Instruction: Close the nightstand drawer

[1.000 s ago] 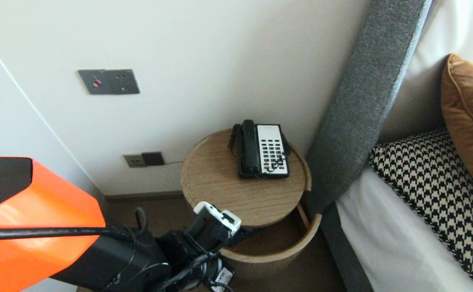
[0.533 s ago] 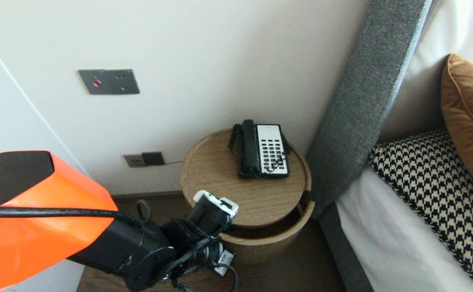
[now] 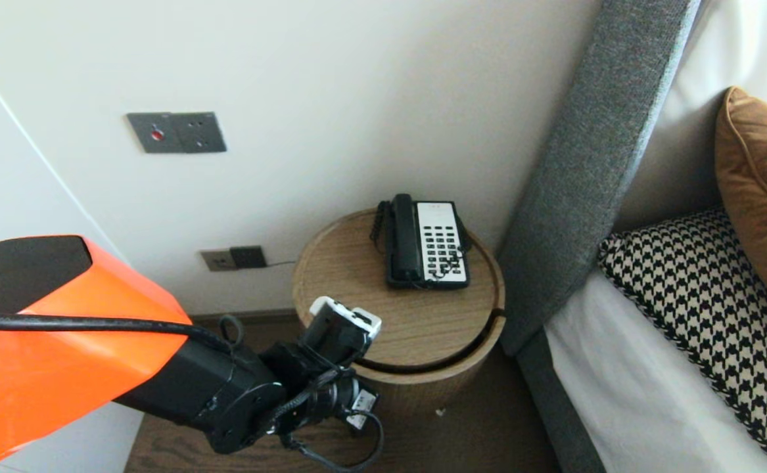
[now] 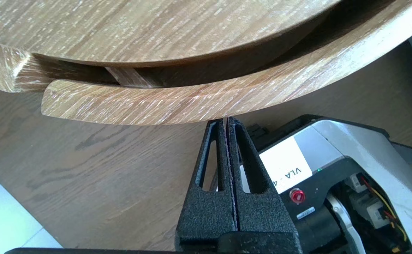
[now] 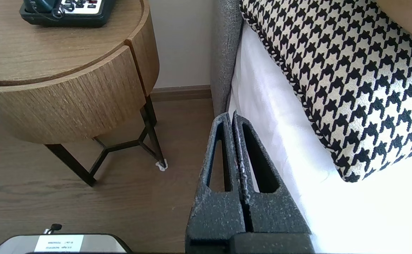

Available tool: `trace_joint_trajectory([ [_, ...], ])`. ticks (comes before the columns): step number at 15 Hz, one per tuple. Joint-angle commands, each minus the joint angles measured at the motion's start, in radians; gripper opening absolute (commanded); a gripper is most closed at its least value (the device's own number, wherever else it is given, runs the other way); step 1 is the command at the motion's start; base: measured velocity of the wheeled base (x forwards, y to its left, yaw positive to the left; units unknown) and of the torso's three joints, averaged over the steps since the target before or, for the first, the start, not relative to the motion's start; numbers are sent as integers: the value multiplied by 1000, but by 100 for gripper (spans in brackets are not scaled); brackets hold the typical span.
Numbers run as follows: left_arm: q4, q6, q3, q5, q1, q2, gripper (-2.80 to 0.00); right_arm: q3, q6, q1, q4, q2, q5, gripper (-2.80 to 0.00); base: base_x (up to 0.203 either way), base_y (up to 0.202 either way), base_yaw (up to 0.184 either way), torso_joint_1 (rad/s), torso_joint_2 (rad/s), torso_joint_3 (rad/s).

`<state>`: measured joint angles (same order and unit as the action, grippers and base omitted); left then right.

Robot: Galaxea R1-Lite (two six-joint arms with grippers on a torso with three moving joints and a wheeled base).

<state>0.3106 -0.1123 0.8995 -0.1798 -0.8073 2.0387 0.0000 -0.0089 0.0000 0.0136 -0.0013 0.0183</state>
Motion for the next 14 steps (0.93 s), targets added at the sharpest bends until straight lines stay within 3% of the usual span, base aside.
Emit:
trace_joint_trajectory([
  [1,4,-1,7,-1,5,5,-280,0,0,0,0,-3,0,-280,0,0,0,0,0,0],
  [14,3,-2,8,-2,7,-18,-280,0,0,0,0,-3,0,-280,0,0,0,0,0,0],
])
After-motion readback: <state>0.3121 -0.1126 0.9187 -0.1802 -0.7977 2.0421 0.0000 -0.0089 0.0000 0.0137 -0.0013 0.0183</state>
